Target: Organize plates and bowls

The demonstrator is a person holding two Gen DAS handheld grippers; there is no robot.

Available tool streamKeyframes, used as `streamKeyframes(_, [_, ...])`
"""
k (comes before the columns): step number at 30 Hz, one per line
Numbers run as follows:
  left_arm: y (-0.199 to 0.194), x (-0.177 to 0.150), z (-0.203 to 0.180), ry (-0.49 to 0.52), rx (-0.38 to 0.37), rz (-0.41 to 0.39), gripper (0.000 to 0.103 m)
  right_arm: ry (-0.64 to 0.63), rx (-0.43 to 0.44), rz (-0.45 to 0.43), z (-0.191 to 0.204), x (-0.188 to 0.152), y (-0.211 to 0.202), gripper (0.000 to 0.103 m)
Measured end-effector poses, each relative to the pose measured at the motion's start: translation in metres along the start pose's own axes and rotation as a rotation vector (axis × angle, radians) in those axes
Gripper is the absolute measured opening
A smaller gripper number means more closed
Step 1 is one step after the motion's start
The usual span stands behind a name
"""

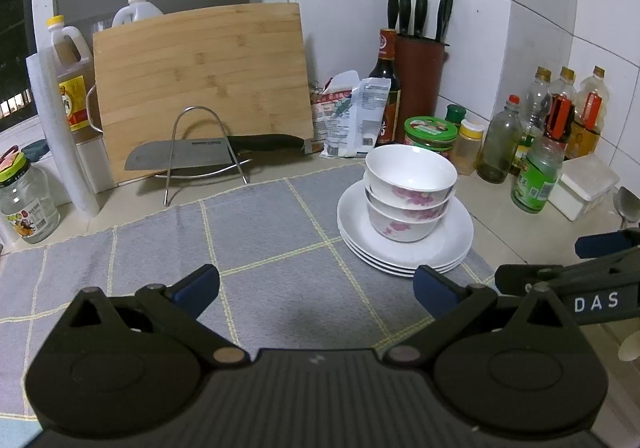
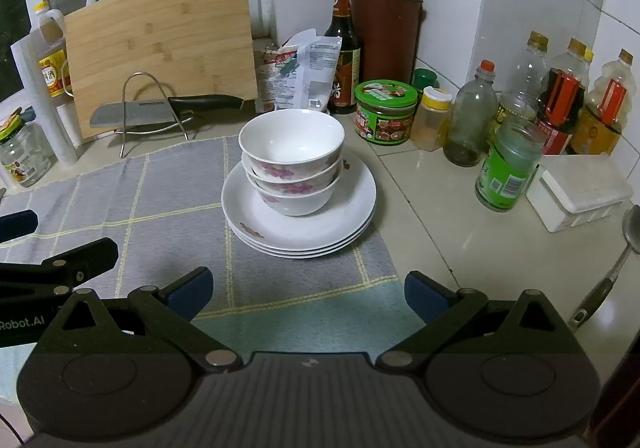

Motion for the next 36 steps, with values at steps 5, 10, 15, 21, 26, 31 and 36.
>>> streamKeyframes(5, [0.0002,-0.0002,-0.0018,0.001,0.000,-0.003,0.102,0.001,0.000,-0.003,-0.0005,-0.0001,-0.0006,0.103])
streamKeyframes(10, [0.0007,0.0002,-0.0019,0.001,0.000,0.001,0.102,-0.001,-0.006,-0.001,-0.0011,-0.0002,0.0001,0.103])
streamKeyframes(15, [0.0006,0.0006,-0.0021,0.001,-0.002,-0.001,0.102,0.000,-0.009,-0.002,-0.0014,-0.0001,-0.0004,0.103])
streamKeyframes(21, [0.0003,0.0003,-0.0022,0.003,-0.004,-0.001,0.102,-0.002,-0.016,0.000,-0.0009,0.0002,-0.0006,0.103])
streamKeyframes(26, [0.0006,0.0007,-0.0026,0.003,-0.004,0.000,0.102,-0.002,-0.024,-0.003,-0.0007,0.0008,-0.0014,0.103])
streamKeyframes(31, [0.0008,0.0008,-0.0030,0.001,-0.003,0.001,0.102,-0.001,-0.029,-0.003,-0.0008,0.0016,-0.0013,0.103])
streamKeyframes(36, [0.0011,0.0010,-0.0029,0.002,-0.004,0.000,0.102,-0.001,-0.030,-0.003,-0.0004,0.0023,-0.0011,0.103])
Point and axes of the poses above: each gripper's, at about its wrist camera, not at the fingertips, and y roughly the way its jaws point, z to its left, x to its top, the point moved 3 cm from there along y, roughly the way its jaws point, and after that the axes turned 1 degree about -y, right-handed, at the moved point
